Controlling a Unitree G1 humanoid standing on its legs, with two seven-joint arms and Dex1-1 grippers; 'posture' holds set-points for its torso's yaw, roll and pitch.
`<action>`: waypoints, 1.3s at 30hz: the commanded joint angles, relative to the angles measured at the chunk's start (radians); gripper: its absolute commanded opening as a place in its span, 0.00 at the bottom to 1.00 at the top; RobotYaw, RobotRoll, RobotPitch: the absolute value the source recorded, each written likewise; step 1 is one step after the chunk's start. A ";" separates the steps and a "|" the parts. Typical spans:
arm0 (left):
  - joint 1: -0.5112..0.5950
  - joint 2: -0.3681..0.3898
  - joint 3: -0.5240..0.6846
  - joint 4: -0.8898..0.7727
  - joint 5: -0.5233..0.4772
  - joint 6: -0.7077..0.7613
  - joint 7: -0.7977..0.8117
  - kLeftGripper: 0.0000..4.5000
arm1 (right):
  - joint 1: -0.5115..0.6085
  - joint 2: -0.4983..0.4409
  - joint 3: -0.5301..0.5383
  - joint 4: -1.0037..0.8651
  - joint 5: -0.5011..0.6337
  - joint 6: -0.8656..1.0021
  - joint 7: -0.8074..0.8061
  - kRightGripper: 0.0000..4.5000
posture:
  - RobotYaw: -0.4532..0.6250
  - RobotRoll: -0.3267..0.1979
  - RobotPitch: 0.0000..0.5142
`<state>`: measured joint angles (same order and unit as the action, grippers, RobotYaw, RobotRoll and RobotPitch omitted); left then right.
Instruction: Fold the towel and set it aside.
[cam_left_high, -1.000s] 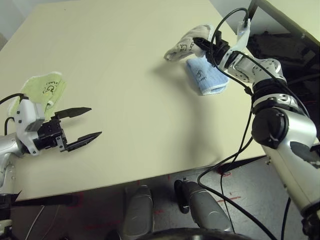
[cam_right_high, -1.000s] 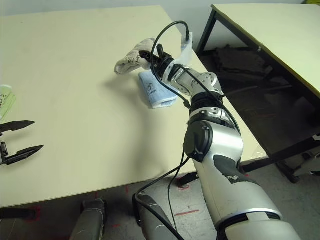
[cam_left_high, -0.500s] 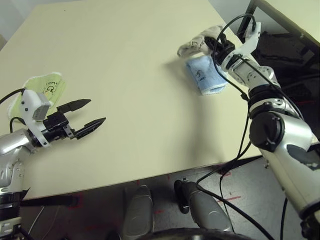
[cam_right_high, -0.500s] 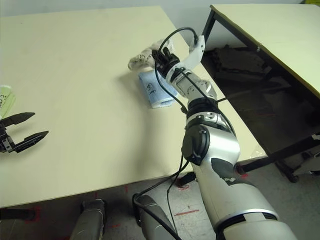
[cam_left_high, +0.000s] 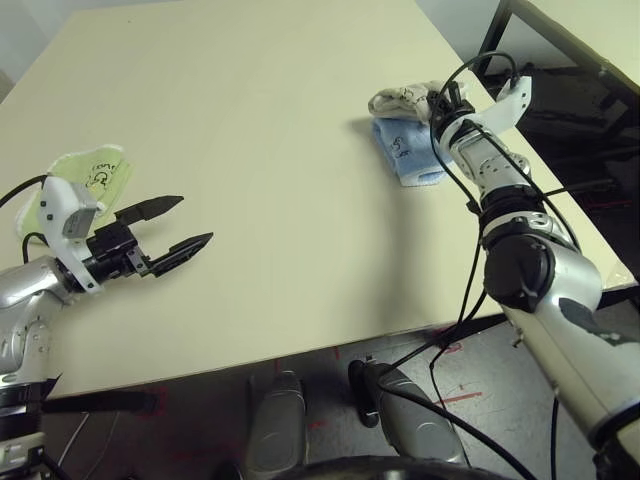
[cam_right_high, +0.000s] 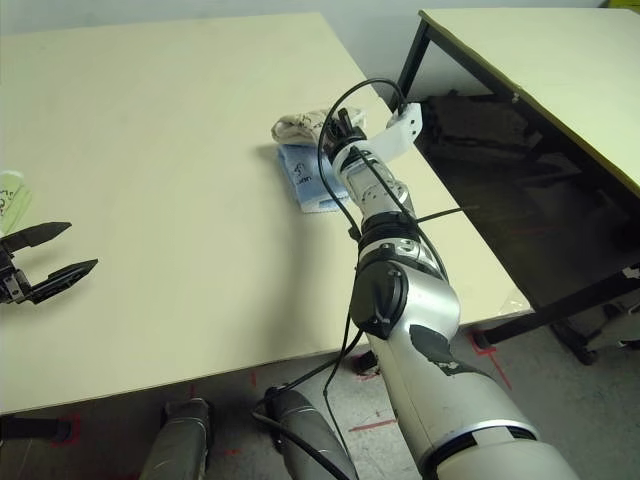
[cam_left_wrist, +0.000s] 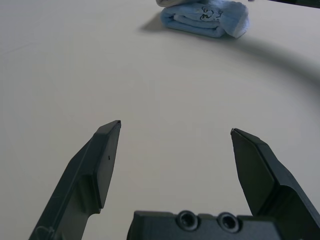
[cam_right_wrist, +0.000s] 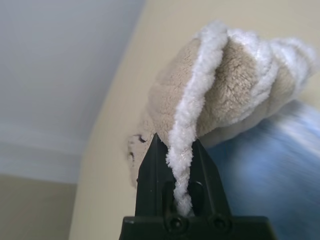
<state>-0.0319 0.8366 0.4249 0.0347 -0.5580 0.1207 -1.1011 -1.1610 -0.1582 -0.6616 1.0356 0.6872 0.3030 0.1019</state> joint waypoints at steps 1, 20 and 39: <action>0.013 -0.010 0.002 -0.001 0.005 -0.015 -0.011 1.00 | 0.043 0.021 -0.019 -0.091 0.042 0.071 -0.094 0.00 | 0.41 0.62 0.37; 0.008 -0.019 -0.005 0.032 0.015 -0.056 -0.027 1.00 | 0.251 0.149 0.008 -0.692 0.250 0.498 -0.523 0.00 | 0.40 0.62 0.35; 0.017 -0.016 0.003 0.022 0.011 -0.058 -0.040 1.00 | 0.277 0.061 0.069 -0.768 0.246 0.635 -0.589 0.99 | 0.41 0.62 0.36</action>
<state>-0.0322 0.8186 0.4249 0.0636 -0.5527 0.0623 -1.1356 -0.9092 -0.0855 -0.6023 0.3025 0.9319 0.8912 -0.4594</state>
